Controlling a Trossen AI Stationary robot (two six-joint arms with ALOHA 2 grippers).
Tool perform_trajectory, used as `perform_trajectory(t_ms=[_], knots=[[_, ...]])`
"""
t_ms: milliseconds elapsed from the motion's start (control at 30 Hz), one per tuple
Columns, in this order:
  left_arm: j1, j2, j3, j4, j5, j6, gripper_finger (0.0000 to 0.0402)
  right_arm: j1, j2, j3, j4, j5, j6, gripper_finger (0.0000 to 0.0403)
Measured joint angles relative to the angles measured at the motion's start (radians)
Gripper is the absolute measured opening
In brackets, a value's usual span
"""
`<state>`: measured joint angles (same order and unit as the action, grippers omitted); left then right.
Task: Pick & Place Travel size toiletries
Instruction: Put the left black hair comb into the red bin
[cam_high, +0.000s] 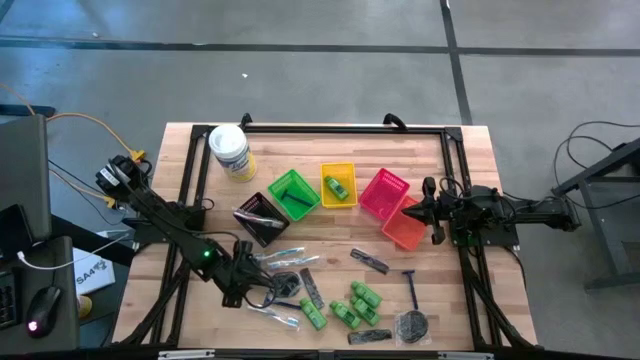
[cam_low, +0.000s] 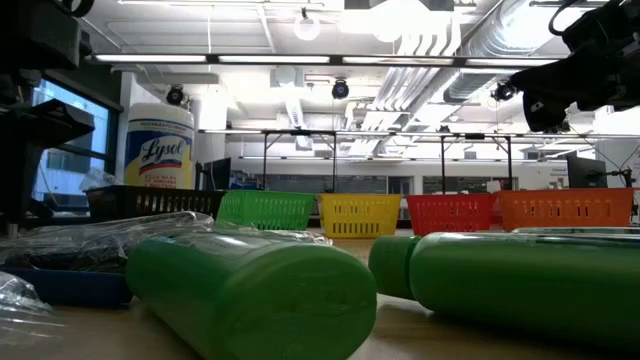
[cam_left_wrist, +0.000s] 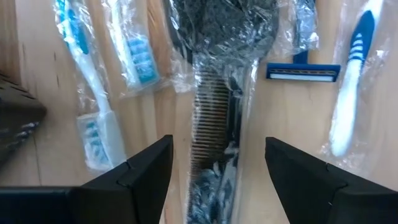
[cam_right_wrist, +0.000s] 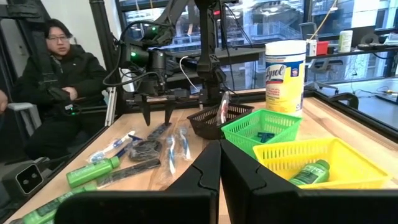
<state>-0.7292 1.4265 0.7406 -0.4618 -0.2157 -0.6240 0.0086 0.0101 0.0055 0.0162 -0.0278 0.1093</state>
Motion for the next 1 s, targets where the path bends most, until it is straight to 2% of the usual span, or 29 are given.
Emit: perform_trajectory(t_ms=[400,867,1000], knots=[[-0.018,0.119,0.002,0.029,-0.028,-0.016,0.0243,0.000,0.008,0.000,-0.001,0.003,0.000,0.0002],[-0.018,0.129,0.001,0.068,-0.066,-0.005,0.0243,0.000,0.008,0.000,-0.001,0.004,-0.005,0.0002],[-0.018,0.129,0.000,0.067,-0.064,0.000,0.0226,0.000,0.008,0.000,0.003,0.021,-0.010,0.0002]])
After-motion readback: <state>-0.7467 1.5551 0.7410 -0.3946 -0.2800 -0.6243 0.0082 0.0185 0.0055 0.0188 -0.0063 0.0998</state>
